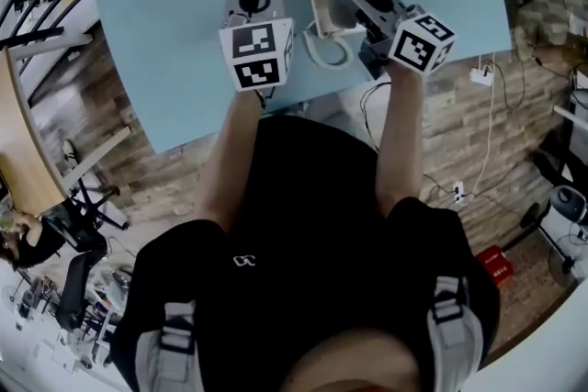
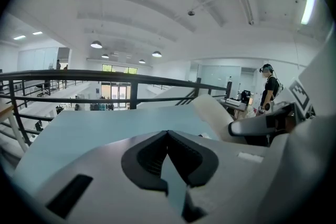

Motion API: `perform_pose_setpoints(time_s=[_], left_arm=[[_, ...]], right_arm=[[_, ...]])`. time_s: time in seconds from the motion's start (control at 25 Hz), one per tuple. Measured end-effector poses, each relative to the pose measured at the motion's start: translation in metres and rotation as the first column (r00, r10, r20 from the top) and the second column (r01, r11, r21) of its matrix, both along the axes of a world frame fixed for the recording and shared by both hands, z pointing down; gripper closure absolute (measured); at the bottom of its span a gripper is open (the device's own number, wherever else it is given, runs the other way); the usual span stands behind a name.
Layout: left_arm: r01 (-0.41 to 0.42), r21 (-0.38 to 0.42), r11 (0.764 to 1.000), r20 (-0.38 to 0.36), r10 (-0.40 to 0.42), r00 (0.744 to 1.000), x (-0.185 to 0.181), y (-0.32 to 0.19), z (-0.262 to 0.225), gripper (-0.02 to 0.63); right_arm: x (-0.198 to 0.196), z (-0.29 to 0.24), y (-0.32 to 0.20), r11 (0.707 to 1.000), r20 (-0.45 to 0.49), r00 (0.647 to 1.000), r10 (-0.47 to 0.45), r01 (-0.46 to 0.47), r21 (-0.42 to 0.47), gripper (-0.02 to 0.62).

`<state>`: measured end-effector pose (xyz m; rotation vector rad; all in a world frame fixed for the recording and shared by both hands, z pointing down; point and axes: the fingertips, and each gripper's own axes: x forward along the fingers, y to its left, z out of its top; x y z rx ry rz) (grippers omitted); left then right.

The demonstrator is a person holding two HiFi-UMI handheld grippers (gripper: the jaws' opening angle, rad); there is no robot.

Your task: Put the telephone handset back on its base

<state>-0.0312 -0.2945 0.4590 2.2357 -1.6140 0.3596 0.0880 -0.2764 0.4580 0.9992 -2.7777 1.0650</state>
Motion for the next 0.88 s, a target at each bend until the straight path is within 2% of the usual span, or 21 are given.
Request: perform_pose_setpoints(time_s=[0.16, 0.36, 0.88], left_arm=[[0.026, -0.021, 0.999, -0.009, -0.027, 1.0, 0.001, 0.007, 0.008, 0.606], [0.065, -0.047, 0.997, -0.013, -0.066, 0.998, -0.012, 0.013, 0.019, 0.606], [0.108, -0.083, 0.991, -0.02, -0.11, 0.994, -0.022, 0.019, 0.038, 0.606]], right_arm=[[0.005, 0.039, -0.004, 0.995, -0.037, 0.999, -0.024, 0.02, -0.1, 0.512], [-0.007, 0.076, 0.0, 0.98, -0.066, 0.997, -0.049, 0.035, -0.198, 0.512], [-0.018, 0.106, -0.005, 0.956, -0.014, 0.999, -0.039, 0.033, -0.29, 0.512]])
